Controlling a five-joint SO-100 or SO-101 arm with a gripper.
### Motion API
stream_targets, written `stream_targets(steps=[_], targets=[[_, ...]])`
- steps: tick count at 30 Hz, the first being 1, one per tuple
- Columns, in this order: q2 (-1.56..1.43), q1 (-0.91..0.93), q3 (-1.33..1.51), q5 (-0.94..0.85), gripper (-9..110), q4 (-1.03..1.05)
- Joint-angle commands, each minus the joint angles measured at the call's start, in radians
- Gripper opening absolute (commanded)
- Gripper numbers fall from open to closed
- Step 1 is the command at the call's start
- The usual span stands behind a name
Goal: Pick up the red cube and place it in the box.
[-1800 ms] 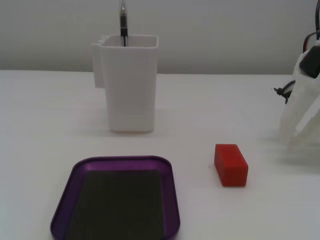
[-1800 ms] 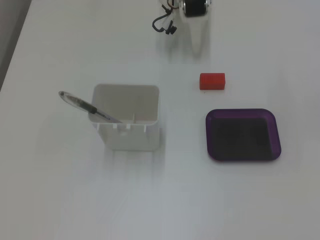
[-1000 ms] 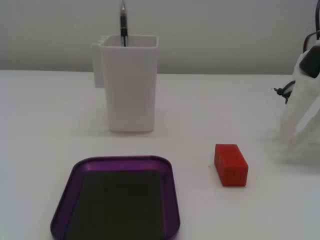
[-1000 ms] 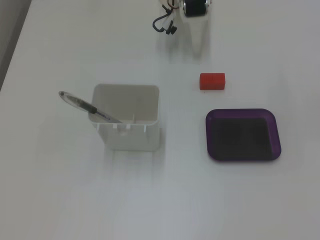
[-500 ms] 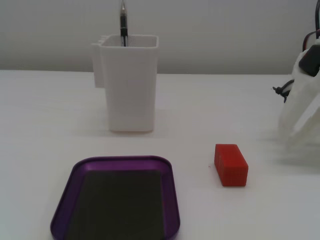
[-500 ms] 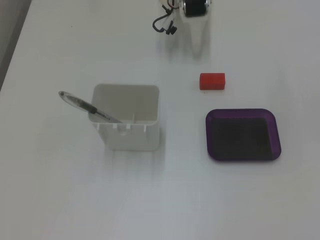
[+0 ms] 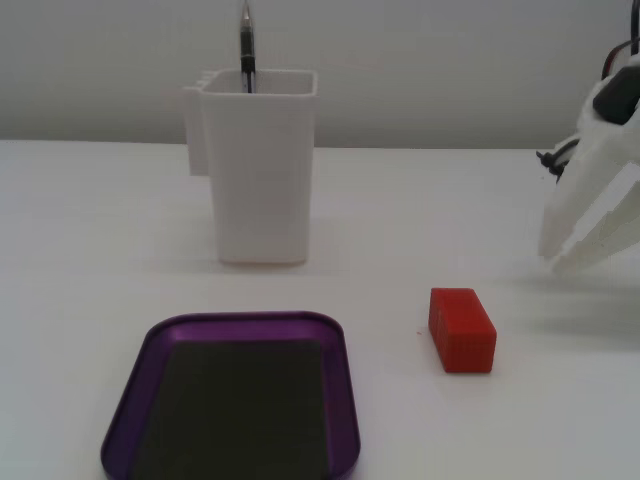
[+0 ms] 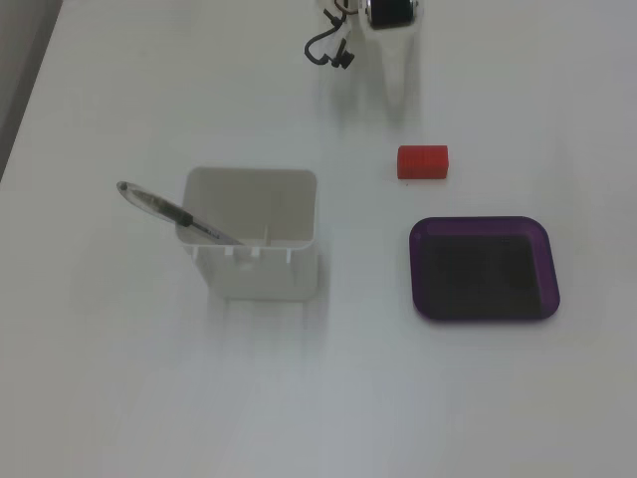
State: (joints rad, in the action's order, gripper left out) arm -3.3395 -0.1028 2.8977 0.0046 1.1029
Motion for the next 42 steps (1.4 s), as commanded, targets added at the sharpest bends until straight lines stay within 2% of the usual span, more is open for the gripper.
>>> stream_targets(steps=[1,7,11,19,24,32,37,42], targets=[[0.15,0.006,-0.144,0.003,-1,-0.014],[0.721,0.005,-0.575,-0.008,-1,0.003],[1.055,0.003,-0.848,-0.038,0,0.103],[1.434,0.002,-1.226,-0.158,3,0.235],[1.509,-0.011,-1.241,-0.152,12,0.221],[1.566,-0.038,-1.134,-0.097,15,0.152],[1.572,-0.087,-0.977,-0.092,21,0.037],[1.572,-0.121,-0.902,-0.066,22,-0.037]])
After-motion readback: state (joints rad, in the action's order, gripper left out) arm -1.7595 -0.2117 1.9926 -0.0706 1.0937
